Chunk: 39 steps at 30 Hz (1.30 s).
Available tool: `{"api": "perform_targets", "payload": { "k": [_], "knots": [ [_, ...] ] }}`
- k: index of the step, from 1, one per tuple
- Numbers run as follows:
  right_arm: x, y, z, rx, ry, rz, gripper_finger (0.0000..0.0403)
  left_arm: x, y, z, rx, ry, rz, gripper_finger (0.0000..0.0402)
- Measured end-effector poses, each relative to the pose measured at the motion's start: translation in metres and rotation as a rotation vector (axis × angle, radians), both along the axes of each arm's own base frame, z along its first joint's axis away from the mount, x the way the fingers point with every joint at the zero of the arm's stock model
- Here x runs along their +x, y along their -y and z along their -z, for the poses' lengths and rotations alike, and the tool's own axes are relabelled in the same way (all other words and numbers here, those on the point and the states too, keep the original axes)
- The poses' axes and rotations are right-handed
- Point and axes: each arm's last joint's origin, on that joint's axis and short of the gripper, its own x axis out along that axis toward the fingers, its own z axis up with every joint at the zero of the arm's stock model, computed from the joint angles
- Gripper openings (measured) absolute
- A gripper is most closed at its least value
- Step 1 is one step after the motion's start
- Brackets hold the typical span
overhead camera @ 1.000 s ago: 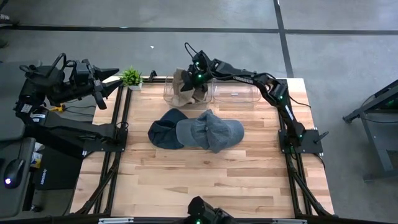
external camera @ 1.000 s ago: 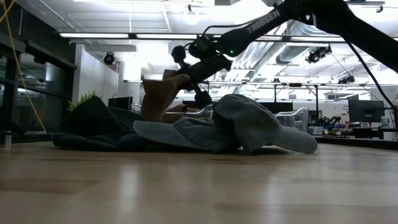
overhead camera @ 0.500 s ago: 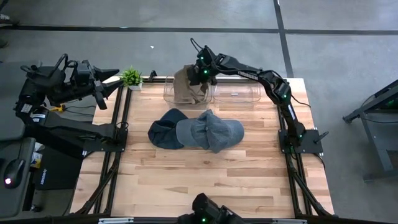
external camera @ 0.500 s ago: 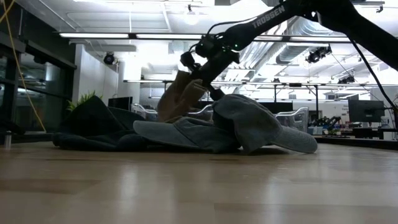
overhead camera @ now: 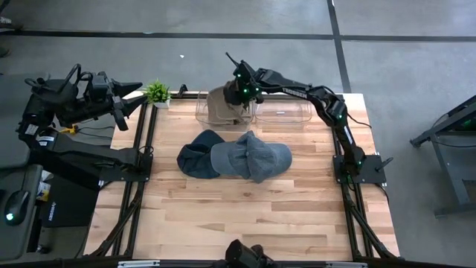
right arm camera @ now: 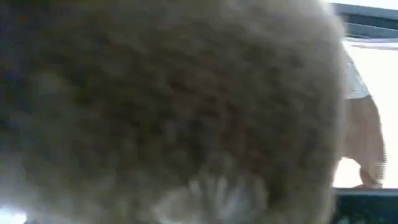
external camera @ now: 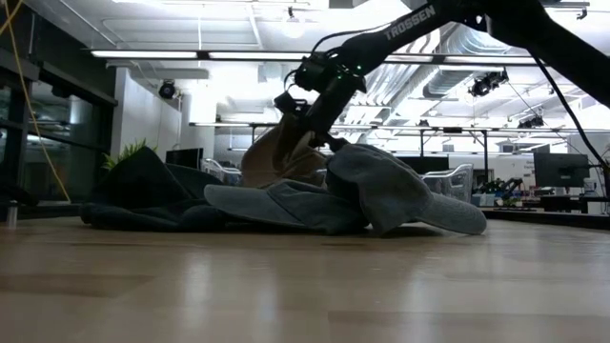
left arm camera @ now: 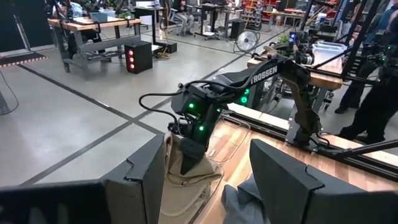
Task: Pick & Place hat
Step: Put the brown cap into the left transparent bin
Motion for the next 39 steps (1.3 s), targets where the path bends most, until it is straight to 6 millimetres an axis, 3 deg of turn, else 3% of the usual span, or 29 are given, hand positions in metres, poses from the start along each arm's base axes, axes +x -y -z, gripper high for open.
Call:
{"api": "perform_targets", "payload": {
  "k": [6,15,25,29,39],
  "knots": [
    [0.005,-0.009,0.001,-0.064,-0.046,0.024,0.0,0.0,0.0,0.0,0.0,0.0,0.0,0.0193],
    [0.012,-0.009,0.017,-0.058,-0.061,0.034,0.0,0.0,0.0,0.0,0.0,0.001,-0.002,0.0193],
    [0.015,-0.006,0.021,-0.075,-0.049,0.044,0.0006,0.0,0.0,0.0,0.0,0.0,-0.002,0.0193],
    [0.017,-0.005,0.02,-0.102,-0.03,0.024,0.0037,0.0,0.0,0.0,0.0,0.0,-0.002,0.0193],
    [0.025,-0.004,0.012,-0.104,0.095,-0.049,0.0159,0.0,0.0,0.0,0.0,0.0,0.0,0.0193]
  ]
}}
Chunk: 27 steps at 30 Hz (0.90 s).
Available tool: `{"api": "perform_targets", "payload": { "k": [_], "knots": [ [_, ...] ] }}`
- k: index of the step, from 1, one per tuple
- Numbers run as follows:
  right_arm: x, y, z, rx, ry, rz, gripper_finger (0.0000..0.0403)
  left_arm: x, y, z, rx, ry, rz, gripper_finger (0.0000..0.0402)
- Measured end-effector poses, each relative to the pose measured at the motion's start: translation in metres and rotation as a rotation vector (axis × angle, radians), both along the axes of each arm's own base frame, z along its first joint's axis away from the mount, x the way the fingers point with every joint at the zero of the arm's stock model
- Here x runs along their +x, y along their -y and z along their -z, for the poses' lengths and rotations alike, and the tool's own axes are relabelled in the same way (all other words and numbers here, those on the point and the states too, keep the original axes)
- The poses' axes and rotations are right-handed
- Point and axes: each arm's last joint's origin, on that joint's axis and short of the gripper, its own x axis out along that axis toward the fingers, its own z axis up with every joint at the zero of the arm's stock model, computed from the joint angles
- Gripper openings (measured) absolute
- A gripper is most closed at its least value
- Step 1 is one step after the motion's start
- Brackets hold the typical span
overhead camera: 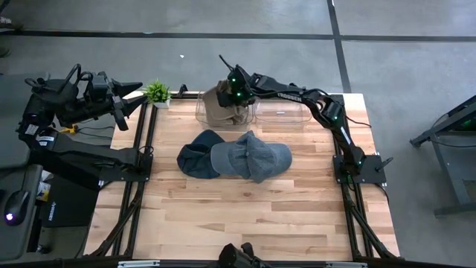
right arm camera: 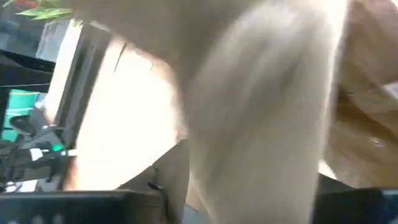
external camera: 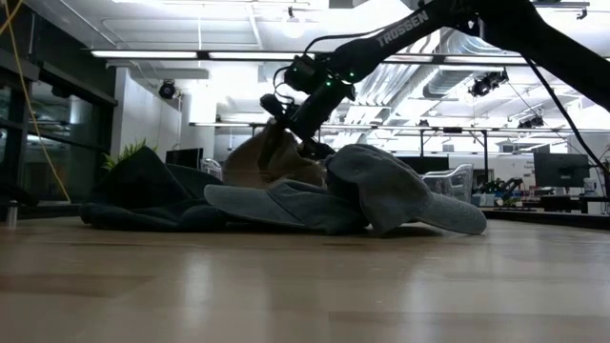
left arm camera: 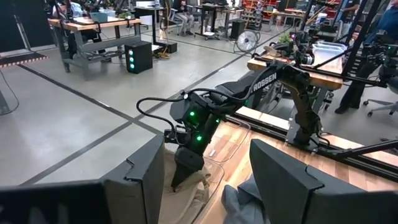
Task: Pick & Place hat
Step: Put the brown cap into the left transparent bin
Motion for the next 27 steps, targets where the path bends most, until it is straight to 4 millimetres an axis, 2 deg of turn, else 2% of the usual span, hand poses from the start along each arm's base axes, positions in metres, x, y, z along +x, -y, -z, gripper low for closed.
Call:
{"api": "perform_targets", "payload": {
  "k": [5,12,27],
  "knots": [
    [-0.002,0.001,0.001,-0.013,-0.026,0.003,0.0185,0.0,0.0,0.0,0.0,0.0,0.0,0.0193],
    [-0.012,0.012,-0.003,-0.03,-0.039,0.005,0.0188,0.0,0.0,0.0,-0.015,0.007,0.007,0.0193],
    [-0.042,0.025,-0.042,-0.179,-0.063,-0.077,0.0188,0.0,0.0,0.002,-0.024,-0.01,0.006,0.0193]
  ]
}}
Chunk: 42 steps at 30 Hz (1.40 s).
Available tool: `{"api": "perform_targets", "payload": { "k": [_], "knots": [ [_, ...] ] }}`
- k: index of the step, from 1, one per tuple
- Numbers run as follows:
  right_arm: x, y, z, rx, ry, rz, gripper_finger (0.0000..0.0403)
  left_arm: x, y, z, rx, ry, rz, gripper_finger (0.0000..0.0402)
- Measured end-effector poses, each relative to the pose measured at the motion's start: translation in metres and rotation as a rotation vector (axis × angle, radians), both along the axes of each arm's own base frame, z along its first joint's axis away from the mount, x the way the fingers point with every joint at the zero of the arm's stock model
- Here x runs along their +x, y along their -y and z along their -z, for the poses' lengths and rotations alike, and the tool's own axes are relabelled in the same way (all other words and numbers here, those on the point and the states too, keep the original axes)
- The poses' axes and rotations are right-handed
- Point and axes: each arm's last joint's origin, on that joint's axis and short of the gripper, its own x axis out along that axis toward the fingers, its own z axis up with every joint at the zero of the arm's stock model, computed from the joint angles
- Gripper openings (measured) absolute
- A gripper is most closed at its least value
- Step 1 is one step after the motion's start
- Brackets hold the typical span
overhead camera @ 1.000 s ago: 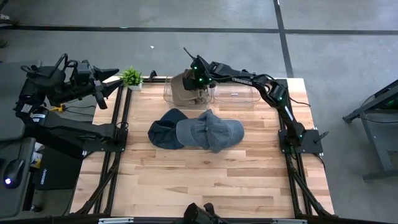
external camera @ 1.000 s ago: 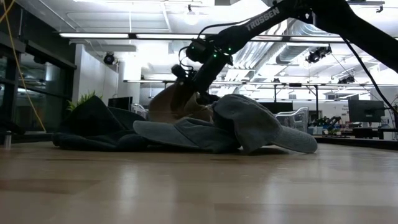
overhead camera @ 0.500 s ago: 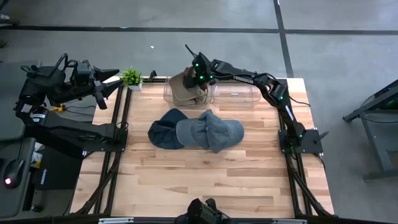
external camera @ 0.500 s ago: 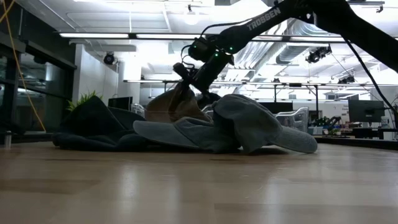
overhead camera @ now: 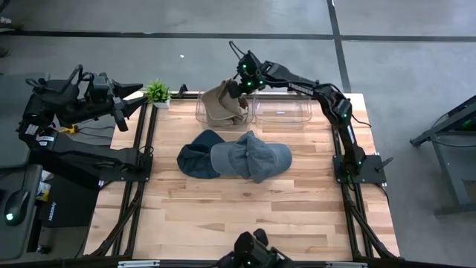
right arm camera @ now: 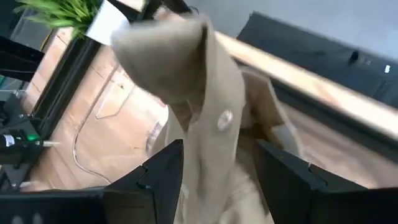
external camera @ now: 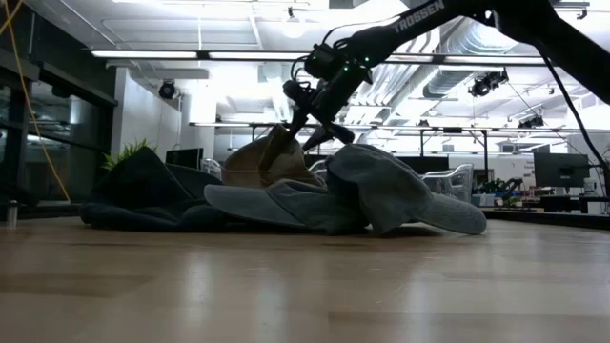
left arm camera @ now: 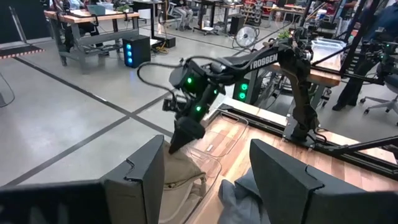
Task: Pick & Place hat
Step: Put the brown cap into the left transparent bin
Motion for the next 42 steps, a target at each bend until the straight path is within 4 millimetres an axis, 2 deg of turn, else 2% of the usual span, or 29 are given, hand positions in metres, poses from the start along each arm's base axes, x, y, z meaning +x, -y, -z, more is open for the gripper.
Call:
{"api": "perform_targets", "payload": {
  "k": [4,14,24,30,42],
  "knots": [
    [-0.001,0.0,-0.006,-0.07,-0.01,-0.028,0.0188,0.0,0.0,0.0,0.0,0.0,0.0,0.0193],
    [0.001,-0.004,-0.006,-0.097,-0.021,-0.057,0.0188,0.0,0.0,0.0,0.0,0.0,0.0,0.0193],
    [0.001,-0.033,0.007,-0.135,-0.236,-0.275,0.0188,0.0,0.0,0.001,-0.003,-0.013,0.003,0.0193],
    [0.005,-0.05,0.01,-0.128,-0.289,-0.32,0.0188,-0.001,0.0,0.003,-0.022,-0.026,0.005,0.0193],
    [0.015,-0.072,0.011,-0.277,-0.42,-0.335,0.0188,-0.001,0.0,0.005,-0.026,-0.039,0.009,0.0193]
  ]
}}
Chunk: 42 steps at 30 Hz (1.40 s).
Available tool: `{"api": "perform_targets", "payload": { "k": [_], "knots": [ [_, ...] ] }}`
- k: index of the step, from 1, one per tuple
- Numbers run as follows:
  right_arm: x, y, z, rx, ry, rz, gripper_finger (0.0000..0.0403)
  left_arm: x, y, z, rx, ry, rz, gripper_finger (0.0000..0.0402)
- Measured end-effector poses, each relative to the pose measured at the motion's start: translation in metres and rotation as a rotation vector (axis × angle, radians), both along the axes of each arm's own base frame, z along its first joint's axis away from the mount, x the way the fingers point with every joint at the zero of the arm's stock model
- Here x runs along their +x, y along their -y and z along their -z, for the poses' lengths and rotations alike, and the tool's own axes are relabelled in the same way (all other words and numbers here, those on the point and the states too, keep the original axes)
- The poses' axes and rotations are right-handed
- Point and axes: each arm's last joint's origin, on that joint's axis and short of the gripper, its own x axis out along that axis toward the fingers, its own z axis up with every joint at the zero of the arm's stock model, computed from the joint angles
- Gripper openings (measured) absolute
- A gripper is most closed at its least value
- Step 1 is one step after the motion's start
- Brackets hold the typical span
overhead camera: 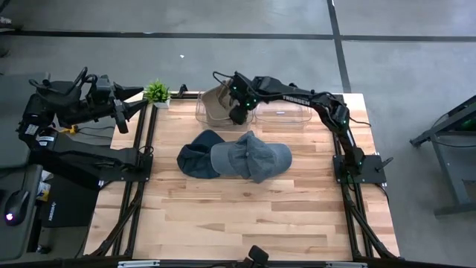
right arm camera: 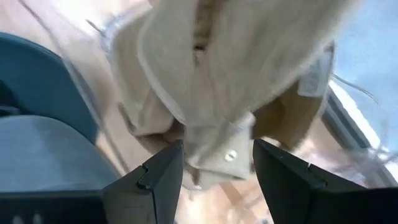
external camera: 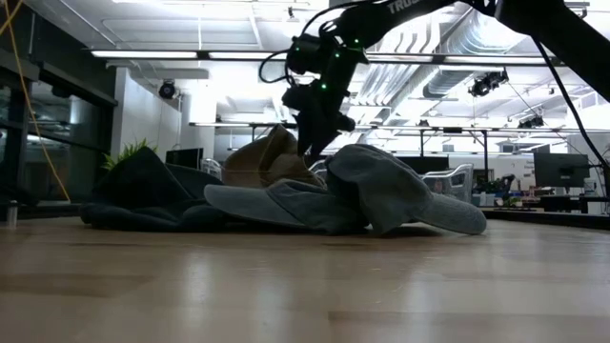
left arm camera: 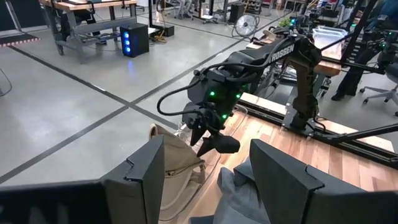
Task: Pick & Place hat
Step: Put the brown cap into the left transparent bin
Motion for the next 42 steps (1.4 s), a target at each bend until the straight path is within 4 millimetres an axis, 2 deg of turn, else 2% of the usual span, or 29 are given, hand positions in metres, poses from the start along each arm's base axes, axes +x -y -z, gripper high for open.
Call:
{"api": "perform_targets", "payload": {
  "k": [10,17,24,28,39,42],
  "knots": [
    [0.002,-0.003,0.0,0.031,0.012,-0.039,0.0188,0.0,0.001,0.0,-0.007,0.001,0.028,0.0193],
    [0.008,-0.004,0.007,0.017,0.023,-0.058,0.0188,0.0,0.001,0.0,-0.005,0.001,0.029,0.0193],
    [0.006,-0.004,0.013,0.018,-0.025,-0.034,0.0184,0.0,0.001,0.0,-0.003,0.0,0.029,0.0193],
    [0.005,-0.005,0.016,0.04,-0.046,-0.033,0.0153,0.0,0.001,0.0,-0.003,-0.001,0.029,0.0193],
    [0.007,-0.005,0.016,0.069,-0.016,-0.035,0.0019,0.0,0.001,0.0,-0.003,-0.001,0.029,0.0193],
    [0.007,-0.005,0.016,0.071,-0.012,-0.028,0.0004,0.0,0.001,0.0,-0.003,-0.001,0.029,0.0193]
  ]
}}
